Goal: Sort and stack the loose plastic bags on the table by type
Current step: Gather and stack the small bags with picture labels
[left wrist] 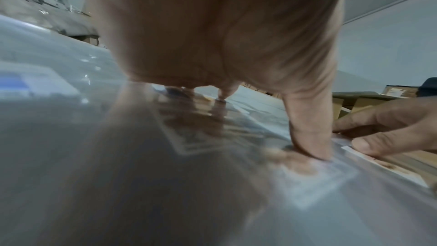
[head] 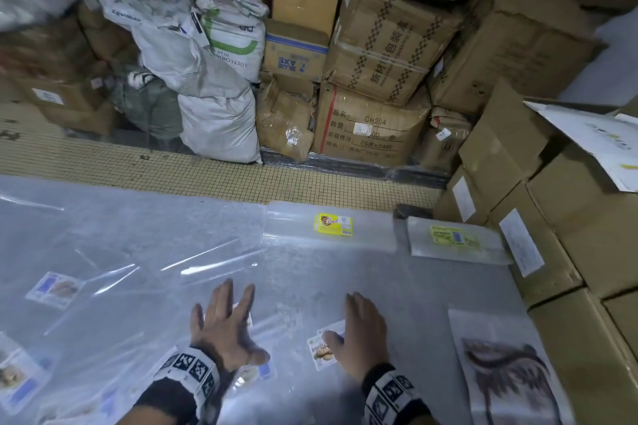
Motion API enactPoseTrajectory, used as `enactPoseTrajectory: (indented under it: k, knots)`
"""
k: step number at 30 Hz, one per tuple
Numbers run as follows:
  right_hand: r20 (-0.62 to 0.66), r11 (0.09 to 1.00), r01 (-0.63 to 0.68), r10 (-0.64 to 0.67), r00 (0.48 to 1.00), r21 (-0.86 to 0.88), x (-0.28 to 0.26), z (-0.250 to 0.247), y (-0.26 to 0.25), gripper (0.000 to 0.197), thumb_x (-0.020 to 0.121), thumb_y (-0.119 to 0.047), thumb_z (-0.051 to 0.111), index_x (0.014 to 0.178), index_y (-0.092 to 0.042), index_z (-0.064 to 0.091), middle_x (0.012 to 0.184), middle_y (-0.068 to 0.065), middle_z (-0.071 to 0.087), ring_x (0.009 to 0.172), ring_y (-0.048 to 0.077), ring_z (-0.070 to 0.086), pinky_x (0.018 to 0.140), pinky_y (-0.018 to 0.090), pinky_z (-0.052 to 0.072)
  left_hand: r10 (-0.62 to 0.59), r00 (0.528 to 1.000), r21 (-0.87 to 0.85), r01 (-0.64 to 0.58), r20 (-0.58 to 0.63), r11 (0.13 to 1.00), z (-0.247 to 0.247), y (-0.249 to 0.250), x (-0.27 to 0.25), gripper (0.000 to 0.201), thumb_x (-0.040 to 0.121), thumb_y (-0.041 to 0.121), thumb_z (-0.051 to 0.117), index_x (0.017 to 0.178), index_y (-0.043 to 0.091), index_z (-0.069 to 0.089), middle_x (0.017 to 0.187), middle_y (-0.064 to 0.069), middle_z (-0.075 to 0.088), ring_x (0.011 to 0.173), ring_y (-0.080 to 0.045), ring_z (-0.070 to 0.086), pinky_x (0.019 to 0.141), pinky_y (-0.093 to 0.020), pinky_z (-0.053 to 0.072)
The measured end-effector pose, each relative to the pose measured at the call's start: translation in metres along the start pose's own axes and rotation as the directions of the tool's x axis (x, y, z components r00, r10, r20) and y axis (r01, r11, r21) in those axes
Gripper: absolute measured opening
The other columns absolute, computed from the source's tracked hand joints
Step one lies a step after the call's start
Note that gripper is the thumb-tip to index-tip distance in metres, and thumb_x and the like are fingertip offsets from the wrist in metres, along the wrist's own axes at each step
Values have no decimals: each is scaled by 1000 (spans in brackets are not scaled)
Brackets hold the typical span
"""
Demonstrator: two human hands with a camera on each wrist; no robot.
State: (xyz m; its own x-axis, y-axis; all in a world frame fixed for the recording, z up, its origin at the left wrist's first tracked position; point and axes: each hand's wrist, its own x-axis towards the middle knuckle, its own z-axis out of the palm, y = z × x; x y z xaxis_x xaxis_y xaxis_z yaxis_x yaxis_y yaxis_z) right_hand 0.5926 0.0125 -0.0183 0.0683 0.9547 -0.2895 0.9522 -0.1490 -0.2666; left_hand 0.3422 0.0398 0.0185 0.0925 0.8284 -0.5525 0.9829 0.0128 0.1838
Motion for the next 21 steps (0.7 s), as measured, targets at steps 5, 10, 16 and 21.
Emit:
enactPoseTrajectory:
  k: [5, 10, 16, 21]
  knots:
    - [-41, 997, 46, -43, 998, 57, -23, -5, -3, 78, 68, -43, 65, 134, -3, 53, 143, 14, 49, 131, 31, 48, 108, 40, 39, 18, 1000, -5, -18, -12, 1000, 19, -9, -15, 129, 57, 75, 62, 150, 40, -20, 155, -5, -35, 144, -22, -30, 114, -56, -17]
    - [4, 985, 5, -6, 1000, 175, -43, -1, -13, 82, 78, -45, 54, 149, -11, 31, 157, 5, 26, 144, 23, 24, 118, 31, 20, 51, 998, -35, -52, -29, 998, 25, -16, -24, 128, 60, 76, 63, 150, 40, -20, 156, -4, -35, 144, -21, -30, 114, -55, -18]
    - [-45, 950, -235, 249, 967, 206, -54, 5, -21, 82, 81, -54, 61, 147, -14, 32, 151, 3, 32, 140, 22, 30, 113, 35, 31, 63, 983, -109, -83, -173, 991, 20, -29, -32, 121, 56, 85, 58, 152, 45, -3, 159, -1, -25, 146, -20, -24, 114, -53, -17]
    - [-24, 934, -322, 329, 944, 155, -67, 17, -48, 69, 80, -52, 61, 136, -17, 40, 147, 3, 32, 136, 25, 29, 109, 40, 33, -29, 998, -2, 29, -53, 1000, 18, -57, -43, 136, 46, 92, 53, 149, 42, -20, 156, -10, -34, 145, -28, -28, 106, -67, -17]
